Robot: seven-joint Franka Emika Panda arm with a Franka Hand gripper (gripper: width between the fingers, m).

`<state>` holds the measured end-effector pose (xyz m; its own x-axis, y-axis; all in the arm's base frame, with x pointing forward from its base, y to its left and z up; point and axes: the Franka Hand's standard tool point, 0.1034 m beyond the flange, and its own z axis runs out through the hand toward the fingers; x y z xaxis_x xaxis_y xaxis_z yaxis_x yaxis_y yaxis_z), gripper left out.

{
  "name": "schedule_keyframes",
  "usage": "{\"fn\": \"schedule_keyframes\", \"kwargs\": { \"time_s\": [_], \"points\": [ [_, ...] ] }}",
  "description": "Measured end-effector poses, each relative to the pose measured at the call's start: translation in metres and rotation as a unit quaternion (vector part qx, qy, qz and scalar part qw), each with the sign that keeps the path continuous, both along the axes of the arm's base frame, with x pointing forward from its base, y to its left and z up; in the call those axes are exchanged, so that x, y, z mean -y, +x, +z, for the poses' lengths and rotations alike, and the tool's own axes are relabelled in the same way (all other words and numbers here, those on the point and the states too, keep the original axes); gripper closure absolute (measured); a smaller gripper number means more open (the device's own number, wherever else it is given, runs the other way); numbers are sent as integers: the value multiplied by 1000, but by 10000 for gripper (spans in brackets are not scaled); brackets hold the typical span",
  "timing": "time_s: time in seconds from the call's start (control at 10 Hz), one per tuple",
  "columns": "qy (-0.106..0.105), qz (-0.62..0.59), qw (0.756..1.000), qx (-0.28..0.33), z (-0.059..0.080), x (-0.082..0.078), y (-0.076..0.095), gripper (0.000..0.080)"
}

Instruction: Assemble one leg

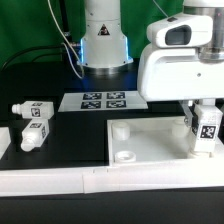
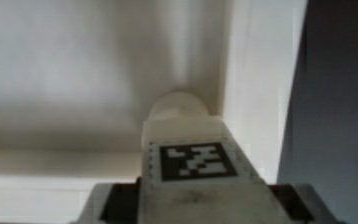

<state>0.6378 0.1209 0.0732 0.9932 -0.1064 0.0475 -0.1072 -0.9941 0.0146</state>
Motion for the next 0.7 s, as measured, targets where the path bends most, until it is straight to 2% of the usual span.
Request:
{"fn": "schedule_keyframes", "kwargs": {
  "time_s": [0.3, 0.4, 0.6, 0.7],
  "points": [
    [13, -191, 981, 17, -2, 3, 1, 512],
    [26, -279, 960, 14, -3, 6, 1, 512],
    [42, -429, 902, -7, -3, -2, -3, 512],
    [66, -489, 870, -20, -2, 0, 0, 512]
  ]
}}
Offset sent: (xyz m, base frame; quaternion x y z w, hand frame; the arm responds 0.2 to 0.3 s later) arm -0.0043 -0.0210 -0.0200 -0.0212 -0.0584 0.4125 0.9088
